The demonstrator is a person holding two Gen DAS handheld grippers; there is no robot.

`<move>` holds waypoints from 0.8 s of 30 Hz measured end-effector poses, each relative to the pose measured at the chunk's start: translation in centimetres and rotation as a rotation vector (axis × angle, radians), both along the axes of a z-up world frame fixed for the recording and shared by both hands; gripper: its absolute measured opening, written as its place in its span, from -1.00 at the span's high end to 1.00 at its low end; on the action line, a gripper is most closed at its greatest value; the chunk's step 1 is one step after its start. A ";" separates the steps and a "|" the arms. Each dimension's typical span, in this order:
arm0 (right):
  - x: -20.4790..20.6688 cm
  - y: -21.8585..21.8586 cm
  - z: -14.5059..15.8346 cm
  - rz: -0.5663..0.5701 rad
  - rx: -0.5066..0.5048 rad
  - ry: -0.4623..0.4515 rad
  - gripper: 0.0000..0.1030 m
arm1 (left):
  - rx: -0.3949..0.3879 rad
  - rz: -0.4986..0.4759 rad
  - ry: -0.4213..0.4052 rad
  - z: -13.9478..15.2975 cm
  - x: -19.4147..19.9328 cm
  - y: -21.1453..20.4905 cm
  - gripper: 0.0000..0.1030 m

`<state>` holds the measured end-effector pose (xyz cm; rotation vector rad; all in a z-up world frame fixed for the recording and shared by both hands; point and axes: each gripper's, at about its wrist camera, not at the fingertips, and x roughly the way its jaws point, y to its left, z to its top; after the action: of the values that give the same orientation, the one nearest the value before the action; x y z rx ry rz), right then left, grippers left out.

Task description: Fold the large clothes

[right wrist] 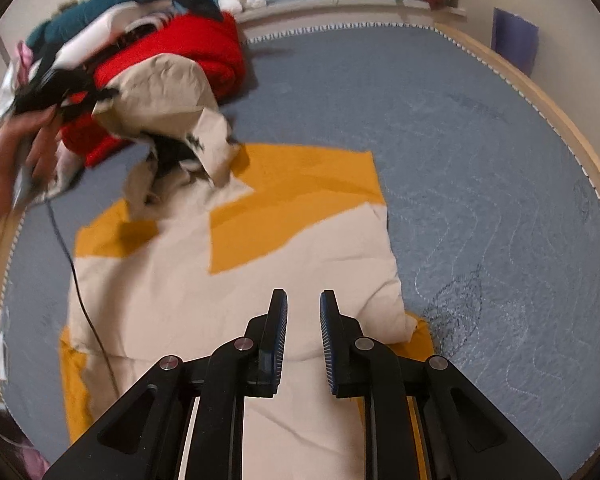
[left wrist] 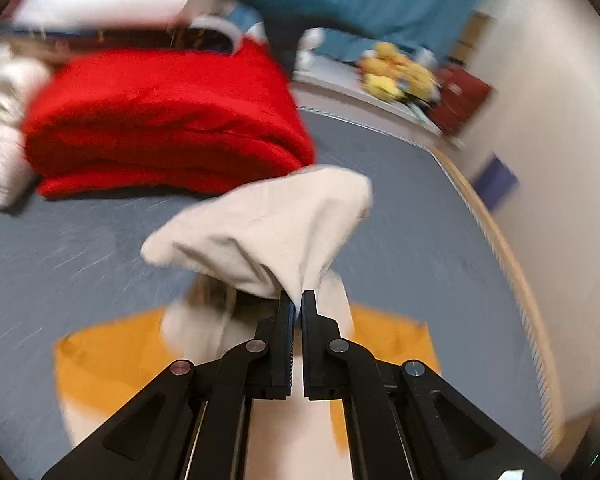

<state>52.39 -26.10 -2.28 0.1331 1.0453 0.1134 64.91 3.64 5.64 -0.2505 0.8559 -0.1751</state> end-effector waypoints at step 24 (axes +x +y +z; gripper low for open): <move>-0.4 4.9 -3.5 0.034 0.309 0.084 0.11 | -0.273 0.200 0.270 -15.7 -16.8 7.5 0.28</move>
<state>51.94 -21.19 -5.74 0.4032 1.1092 0.3030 48.13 11.17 -10.09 -0.6231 1.0685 -0.0712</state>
